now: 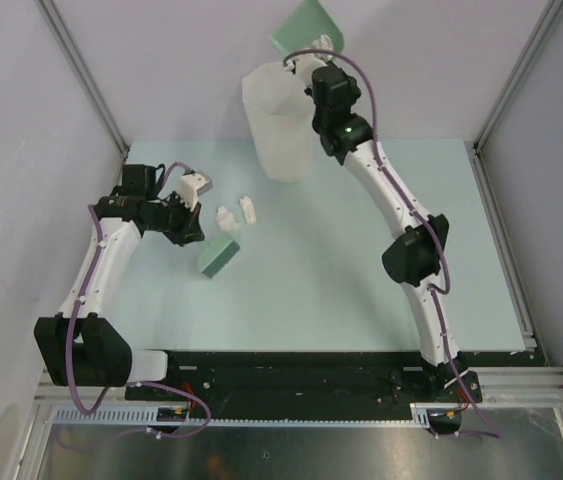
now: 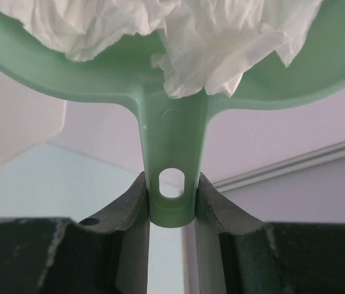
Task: Sweep away the paper scraps from the table
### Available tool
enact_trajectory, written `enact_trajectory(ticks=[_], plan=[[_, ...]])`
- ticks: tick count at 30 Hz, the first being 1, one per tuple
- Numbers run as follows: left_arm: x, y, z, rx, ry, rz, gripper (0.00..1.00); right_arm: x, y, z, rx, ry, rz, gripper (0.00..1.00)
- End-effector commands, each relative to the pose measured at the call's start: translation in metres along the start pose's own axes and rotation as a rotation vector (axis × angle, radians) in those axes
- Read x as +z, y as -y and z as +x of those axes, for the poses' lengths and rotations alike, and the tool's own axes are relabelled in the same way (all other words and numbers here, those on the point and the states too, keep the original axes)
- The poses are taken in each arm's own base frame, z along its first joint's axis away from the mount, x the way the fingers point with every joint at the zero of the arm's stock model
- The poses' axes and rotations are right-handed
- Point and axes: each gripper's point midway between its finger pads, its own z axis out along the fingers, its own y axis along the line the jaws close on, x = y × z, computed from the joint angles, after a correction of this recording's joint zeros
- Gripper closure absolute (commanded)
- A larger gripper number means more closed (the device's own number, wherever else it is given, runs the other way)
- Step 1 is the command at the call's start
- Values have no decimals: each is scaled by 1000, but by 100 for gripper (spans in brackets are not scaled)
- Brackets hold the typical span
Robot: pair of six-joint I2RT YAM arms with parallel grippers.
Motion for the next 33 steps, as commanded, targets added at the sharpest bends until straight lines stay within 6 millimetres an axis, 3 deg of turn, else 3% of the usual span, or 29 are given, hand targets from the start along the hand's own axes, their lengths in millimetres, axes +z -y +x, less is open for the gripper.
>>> enact_trajectory(ticks=[1, 2, 6, 7, 9, 10, 12, 20, 27, 28, 30, 31, 32, 33], plan=[[-3, 2, -5, 46, 35, 12, 100, 4, 31, -25, -161, 51, 346, 100], [-3, 2, -4, 48, 34, 10, 100, -5, 46, -36, -185, 84, 432, 100], [-5, 4, -4, 55, 38, 9, 100, -27, 54, -60, -259, 134, 497, 100], [-5, 4, -4, 60, 41, 9, 100, -27, 48, -60, -301, 141, 498, 100], [-7, 5, -5, 62, 46, 8, 100, -35, 58, -66, -390, 149, 558, 100], [-6, 5, -5, 62, 45, 8, 100, -30, 49, -57, -457, 132, 559, 100], [-8, 6, -6, 69, 50, 7, 100, -40, 60, -62, -528, 150, 632, 100], [-9, 5, -6, 75, 51, 3, 100, -35, 65, -58, -626, 159, 649, 99], [-6, 5, -5, 64, 45, 8, 100, -41, 77, -59, -523, 153, 643, 100], [-7, 5, -5, 63, 45, 6, 100, -50, 91, -64, -465, 159, 654, 100], [-9, 4, -7, 67, 50, 0, 100, -53, 94, -65, -335, 154, 594, 100], [-10, 4, -8, 71, 53, -6, 100, -69, 111, -75, -242, 178, 588, 100], [-12, 5, -10, 75, 59, -10, 100, -74, 108, -76, -230, 164, 526, 100], [-14, 4, -12, 72, 63, -16, 100, -80, 106, -79, -107, 199, 481, 100]])
